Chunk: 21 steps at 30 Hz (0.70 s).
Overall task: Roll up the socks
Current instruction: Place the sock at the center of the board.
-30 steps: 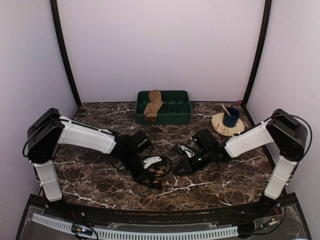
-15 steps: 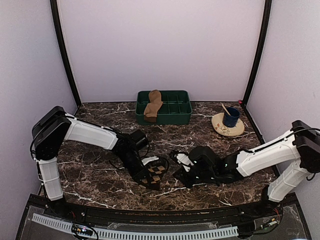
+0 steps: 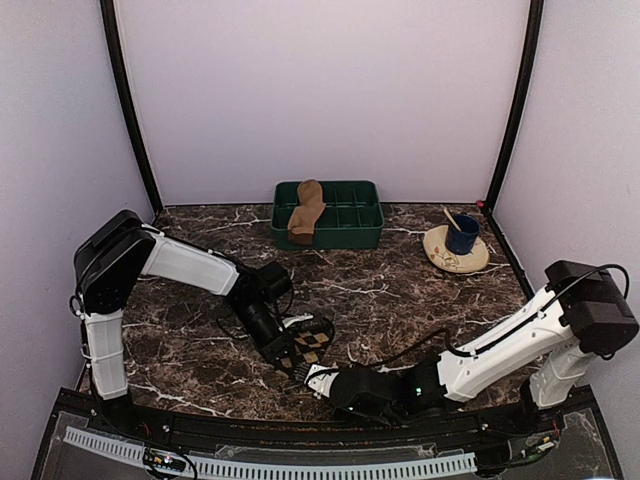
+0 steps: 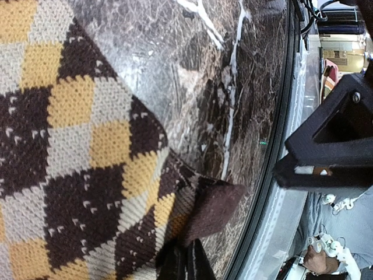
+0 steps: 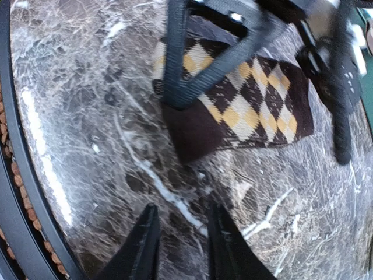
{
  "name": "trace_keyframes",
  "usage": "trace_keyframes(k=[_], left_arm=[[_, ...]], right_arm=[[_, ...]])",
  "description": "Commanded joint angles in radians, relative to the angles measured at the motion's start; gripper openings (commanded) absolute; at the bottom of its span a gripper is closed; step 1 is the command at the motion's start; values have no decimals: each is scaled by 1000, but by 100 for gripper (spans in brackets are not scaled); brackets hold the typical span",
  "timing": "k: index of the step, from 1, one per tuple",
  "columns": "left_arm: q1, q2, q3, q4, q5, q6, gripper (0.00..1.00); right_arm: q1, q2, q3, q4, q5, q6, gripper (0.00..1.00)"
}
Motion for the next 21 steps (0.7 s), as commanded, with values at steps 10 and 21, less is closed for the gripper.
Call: trace_keyframes(k=[10, 21], left_arm=[[5, 50, 32, -96, 19, 54, 0], [6, 65, 39, -114, 18, 71, 0]], right_arm=[[51, 151, 159, -24, 88, -234, 42], [25, 228, 185, -24, 86, -313, 44]])
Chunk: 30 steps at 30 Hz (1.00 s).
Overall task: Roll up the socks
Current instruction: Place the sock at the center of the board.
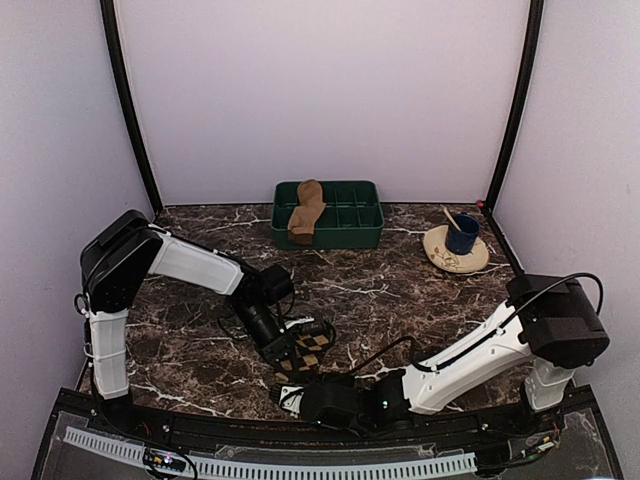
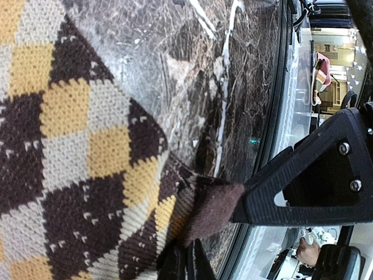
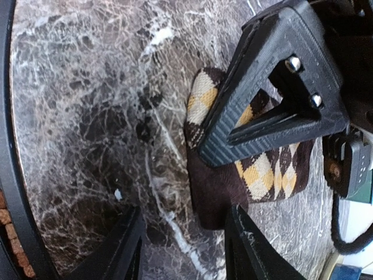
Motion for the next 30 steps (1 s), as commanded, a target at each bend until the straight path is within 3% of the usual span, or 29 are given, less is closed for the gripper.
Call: trace_keyframes(k=[1, 10, 20, 30], left_arm=[[4, 25, 9, -56, -25, 28, 0], [6, 30, 19, -75, -21, 38, 0], [13, 51, 42, -94, -8, 51, 0], [20, 52, 49, -103, -5, 55, 0]], right_arm=[[-19, 25, 17, -3, -3, -47, 44], [-70, 34, 23, -42, -73, -78, 43], [-88, 58, 36, -147, -183, -73, 28], [-138, 75, 38, -223, -290, -20, 22]])
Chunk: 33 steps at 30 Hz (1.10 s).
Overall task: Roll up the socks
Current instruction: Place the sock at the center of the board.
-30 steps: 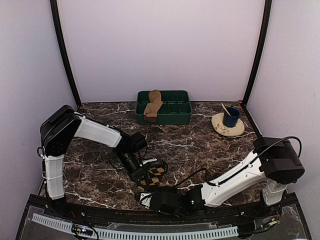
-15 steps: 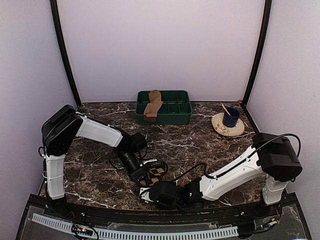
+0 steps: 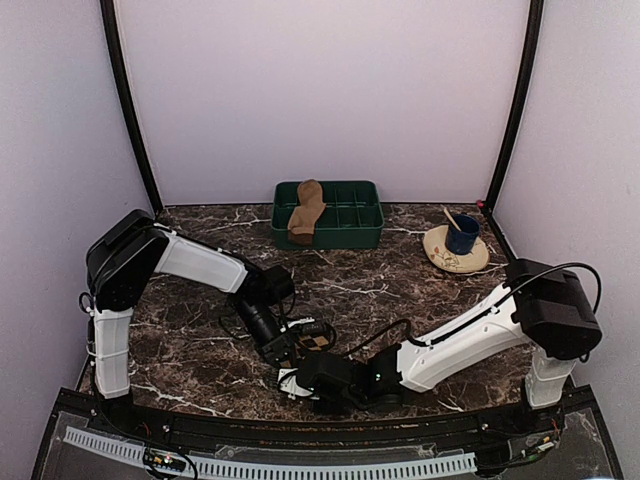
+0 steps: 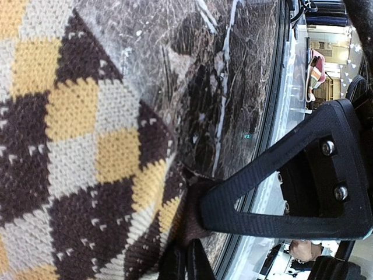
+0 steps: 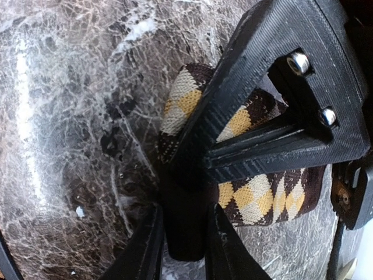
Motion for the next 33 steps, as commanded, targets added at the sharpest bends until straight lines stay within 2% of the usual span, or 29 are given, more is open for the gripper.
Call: trace_keyframes(k=[1, 10, 13, 15, 18, 21, 33], left_arm=[[8, 15, 11, -34, -30, 23, 0], [15, 13, 15, -35, -48, 13, 0], [18, 5, 13, -27, -69, -1, 7], [23, -5, 11, -14, -85, -17, 9], [38, -34, -7, 22, -102, -56, 30], [47, -65, -22, 46, -87, -75, 38], [80, -155, -67, 82, -107, -114, 44]], right_arm=[[-33, 67, -17, -155, -109, 33, 19], [-63, 85, -12, -204, -161, 60, 6], [-71, 91, -16, -213, -176, 70, 0], [-76, 91, -19, -214, -188, 80, 0], [-85, 85, -26, -208, -208, 95, 0], [-93, 80, -28, -207, -221, 105, 0], [-116, 50, -31, -207, -274, 151, 0]])
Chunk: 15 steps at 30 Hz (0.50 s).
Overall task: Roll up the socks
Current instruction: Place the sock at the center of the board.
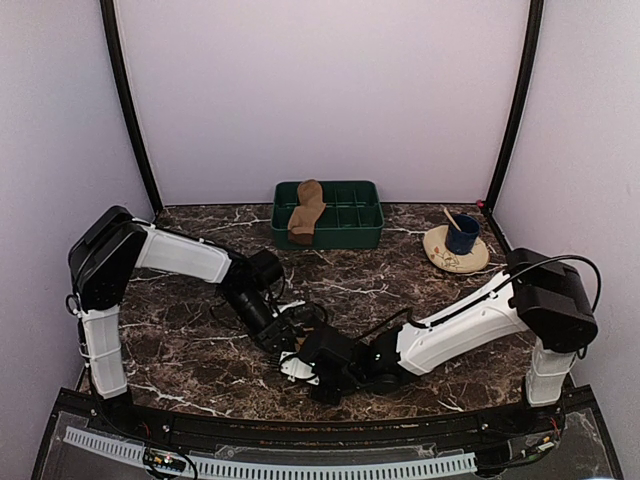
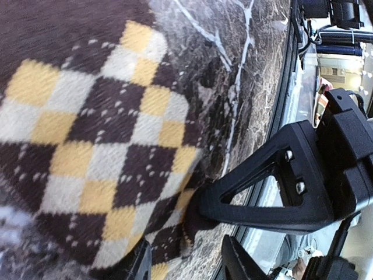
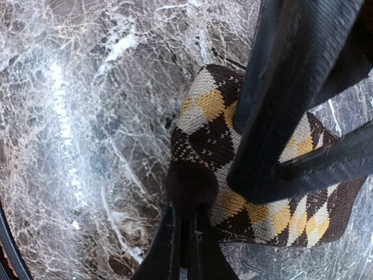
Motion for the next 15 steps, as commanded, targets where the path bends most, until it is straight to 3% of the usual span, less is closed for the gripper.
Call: trace_keyframes(k=[1, 15], left_arm=[[26, -81, -49, 37, -49, -29, 45], [80, -279, -212, 272, -154, -179, 46]], right_arm=[[-24, 47, -54, -175, -71, 46, 0], [-89, 20, -69, -139, -265, 164, 0]])
